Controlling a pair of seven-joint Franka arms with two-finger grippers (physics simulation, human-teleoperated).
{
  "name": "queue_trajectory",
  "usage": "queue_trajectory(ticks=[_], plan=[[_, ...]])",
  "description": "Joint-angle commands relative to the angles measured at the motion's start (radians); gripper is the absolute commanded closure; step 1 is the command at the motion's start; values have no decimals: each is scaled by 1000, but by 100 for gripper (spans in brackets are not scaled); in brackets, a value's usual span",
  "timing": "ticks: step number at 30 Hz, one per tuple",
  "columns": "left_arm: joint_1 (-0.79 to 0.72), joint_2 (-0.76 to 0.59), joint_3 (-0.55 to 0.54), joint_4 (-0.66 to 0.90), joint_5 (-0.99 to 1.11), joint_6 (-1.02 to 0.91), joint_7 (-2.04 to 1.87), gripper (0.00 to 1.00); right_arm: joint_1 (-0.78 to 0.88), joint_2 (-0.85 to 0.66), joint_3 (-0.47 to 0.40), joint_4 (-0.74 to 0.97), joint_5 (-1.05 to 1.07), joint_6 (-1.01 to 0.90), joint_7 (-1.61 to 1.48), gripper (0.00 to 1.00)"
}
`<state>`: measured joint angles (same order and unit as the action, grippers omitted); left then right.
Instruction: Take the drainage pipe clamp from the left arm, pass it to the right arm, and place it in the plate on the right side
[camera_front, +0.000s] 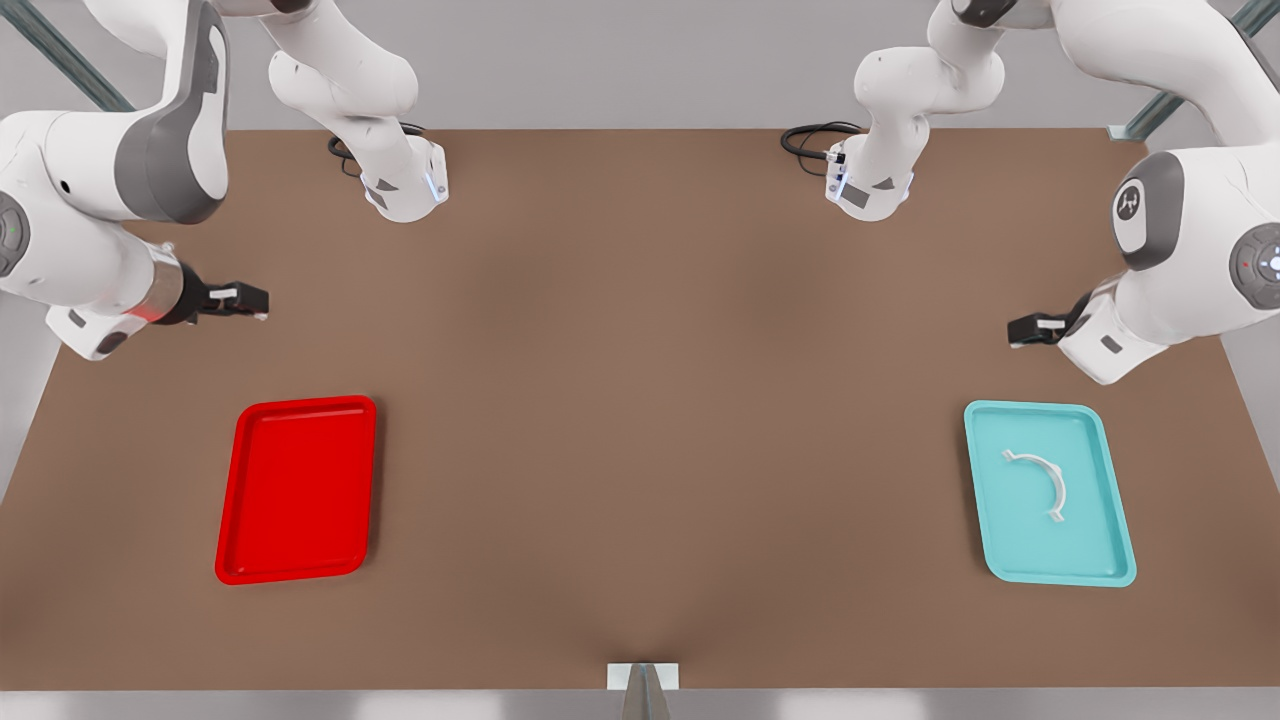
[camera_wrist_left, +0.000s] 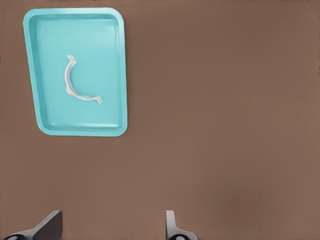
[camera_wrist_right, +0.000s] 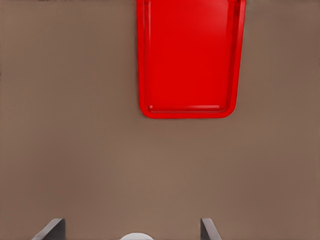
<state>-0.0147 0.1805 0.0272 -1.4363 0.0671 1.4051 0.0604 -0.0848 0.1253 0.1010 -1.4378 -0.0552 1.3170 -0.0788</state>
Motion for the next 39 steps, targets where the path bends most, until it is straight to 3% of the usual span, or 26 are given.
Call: queue_trajectory(ticks=[1, 4, 10, 13, 15, 21, 38, 39], plan=[[-1, -1, 0, 1, 0, 57, 6, 0, -1, 0, 0, 0, 0, 67, -62, 0], [2, 42, 34, -1, 4, 63, 4, 0, 0, 4, 0, -1, 2, 67, -62, 0], [234, 410, 60, 8, 5, 514, 70, 0, 0, 7, 0, -9, 2, 65, -59, 0], [239, 546, 60, 11, 0, 767, 70, 0, 0, 7, 0, -10, 2, 65, -61, 0], [240, 609, 60, 34, -1, 814, 73, 0, 0, 7, 0, -10, 2, 65, -59, 0], [303, 657, 59, 22, -43, 925, 82, 0, 0, 7, 0, -15, 2, 54, -59, 0], [318, 703, 51, 22, -135, 925, 116, 0, 4, 22, 2, -15, 0, 44, -45, 0], [318, 705, 51, 24, -135, 925, 119, 8, 4, 22, 2, -15, 0, 42, -45, 0]])
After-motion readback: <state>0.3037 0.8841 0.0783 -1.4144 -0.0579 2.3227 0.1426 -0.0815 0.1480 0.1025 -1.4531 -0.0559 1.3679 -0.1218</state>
